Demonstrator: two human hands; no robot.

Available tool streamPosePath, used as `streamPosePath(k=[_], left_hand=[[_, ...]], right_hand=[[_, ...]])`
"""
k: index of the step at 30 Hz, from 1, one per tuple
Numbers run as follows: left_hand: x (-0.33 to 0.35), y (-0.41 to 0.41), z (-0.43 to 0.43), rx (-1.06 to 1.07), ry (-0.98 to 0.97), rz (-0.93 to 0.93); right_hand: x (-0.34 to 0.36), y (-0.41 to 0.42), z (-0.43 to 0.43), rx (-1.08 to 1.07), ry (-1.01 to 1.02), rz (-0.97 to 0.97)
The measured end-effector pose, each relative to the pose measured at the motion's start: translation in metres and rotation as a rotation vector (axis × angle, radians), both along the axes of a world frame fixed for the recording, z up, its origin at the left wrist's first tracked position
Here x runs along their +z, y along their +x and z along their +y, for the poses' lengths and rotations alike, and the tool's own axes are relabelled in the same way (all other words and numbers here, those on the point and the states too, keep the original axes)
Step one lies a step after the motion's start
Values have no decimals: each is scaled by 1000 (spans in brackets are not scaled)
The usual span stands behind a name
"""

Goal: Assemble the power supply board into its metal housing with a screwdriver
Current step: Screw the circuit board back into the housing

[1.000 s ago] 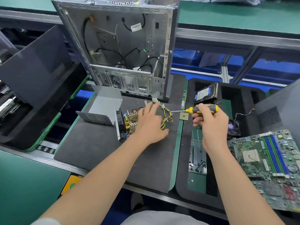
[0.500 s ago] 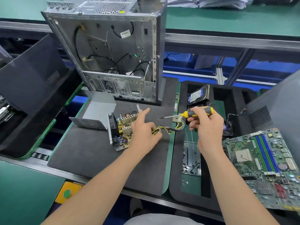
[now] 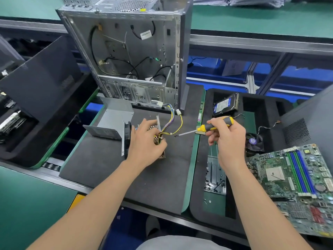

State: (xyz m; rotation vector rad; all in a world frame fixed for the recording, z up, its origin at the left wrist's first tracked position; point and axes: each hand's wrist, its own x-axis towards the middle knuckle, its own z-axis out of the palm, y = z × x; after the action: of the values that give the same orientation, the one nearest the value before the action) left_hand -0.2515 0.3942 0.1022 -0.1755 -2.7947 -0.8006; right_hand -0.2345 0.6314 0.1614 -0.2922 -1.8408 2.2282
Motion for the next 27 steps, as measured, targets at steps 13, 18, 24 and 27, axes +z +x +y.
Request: streamPosePath(k=[13,18,24,27], left_hand=[[27,-11,-44,-306,309,-498],[29,-13,-49,-338,271,-497],[26,-22,-49,-309,105,-339],[25,-29,-48,-271,-44,-309]], right_hand=[[-11,-1,-17,-11,25,-50],[-12,-4,-23,-11,11,-60],[-9,-5,-29,5,4,-24],[-8,-6,-31,23,27,-11]])
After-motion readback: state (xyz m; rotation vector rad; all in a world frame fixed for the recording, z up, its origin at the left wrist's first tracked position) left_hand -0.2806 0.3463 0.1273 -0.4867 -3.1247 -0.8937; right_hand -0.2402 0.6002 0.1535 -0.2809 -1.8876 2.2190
